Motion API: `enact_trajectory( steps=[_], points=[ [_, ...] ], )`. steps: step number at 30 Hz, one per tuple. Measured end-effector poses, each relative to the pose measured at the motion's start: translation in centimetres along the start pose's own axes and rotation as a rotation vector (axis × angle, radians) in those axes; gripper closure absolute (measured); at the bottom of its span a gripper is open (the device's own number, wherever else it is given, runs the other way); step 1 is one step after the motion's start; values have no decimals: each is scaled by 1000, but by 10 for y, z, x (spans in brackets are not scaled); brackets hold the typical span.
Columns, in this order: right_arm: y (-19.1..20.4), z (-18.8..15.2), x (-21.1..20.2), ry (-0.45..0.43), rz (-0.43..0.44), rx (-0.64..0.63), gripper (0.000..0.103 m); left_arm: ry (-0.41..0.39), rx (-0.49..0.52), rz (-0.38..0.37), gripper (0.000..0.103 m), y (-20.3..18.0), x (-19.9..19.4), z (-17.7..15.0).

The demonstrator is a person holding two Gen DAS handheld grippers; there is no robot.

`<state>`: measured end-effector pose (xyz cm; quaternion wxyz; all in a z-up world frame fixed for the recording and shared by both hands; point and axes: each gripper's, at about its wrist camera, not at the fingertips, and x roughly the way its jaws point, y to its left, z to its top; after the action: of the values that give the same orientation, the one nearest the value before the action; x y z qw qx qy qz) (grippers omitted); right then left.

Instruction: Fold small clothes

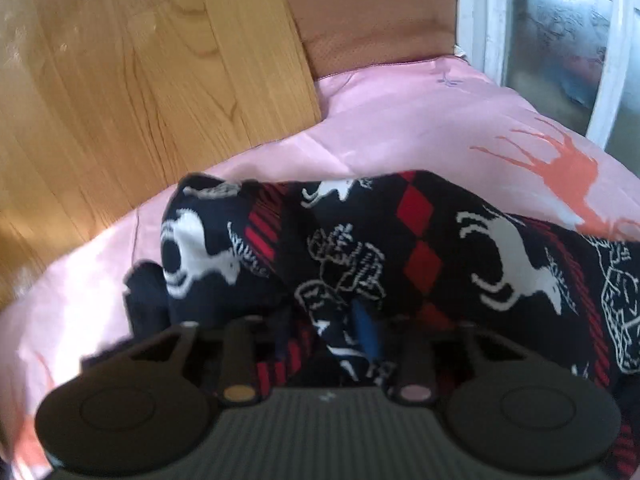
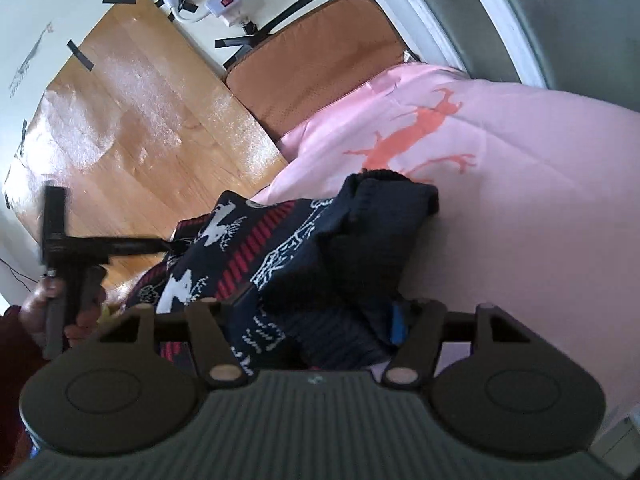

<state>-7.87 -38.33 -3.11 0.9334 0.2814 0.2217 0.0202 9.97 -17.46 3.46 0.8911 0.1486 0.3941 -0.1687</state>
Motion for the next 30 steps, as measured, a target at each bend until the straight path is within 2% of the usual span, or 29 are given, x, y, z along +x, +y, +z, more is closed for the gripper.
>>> enact_trajectory(
  steps=[2,3,5,8,9,11,13,15,17,19,20,22,25,27,30],
  points=[
    [1,0,9,11,-20,-24,59,-48,-37,4,86,2,-11,-10],
    [3,1,11,14,-25,-34,63,-82,-73,-15,87,8,-23,-14],
    [6,2,15,16,-20,-43,78,-163,-156,-73,87,27,-54,-26],
    [24,12,13,-14,36,-86,83,-295,-264,-164,87,62,-116,-61],
    [33,15,12,-27,80,-107,83,-336,-294,-184,88,72,-138,-79],
    [62,18,5,-54,268,-165,84,-405,-350,-170,88,92,-182,-123],
    [98,12,7,-21,495,-236,84,-437,-396,-130,87,110,-220,-176],
    [132,-4,16,71,659,-335,85,-412,-455,-47,86,123,-245,-232],
    [161,-31,29,181,774,-466,86,-291,-572,11,84,132,-247,-288],
    [172,-60,47,274,781,-543,88,-178,-687,54,88,138,-237,-329],
    [172,-70,57,319,765,-536,88,-158,-717,93,87,138,-236,-341],
    [166,-80,73,385,739,-476,88,-208,-723,111,87,139,-246,-351],
    [163,-68,73,384,732,-452,88,-314,-673,95,81,140,-253,-336],
    [155,-68,75,393,737,-435,88,-338,-641,78,75,142,-245,-314],
    [143,-66,76,398,749,-337,88,-336,-640,12,74,138,-222,-294]
  ],
)
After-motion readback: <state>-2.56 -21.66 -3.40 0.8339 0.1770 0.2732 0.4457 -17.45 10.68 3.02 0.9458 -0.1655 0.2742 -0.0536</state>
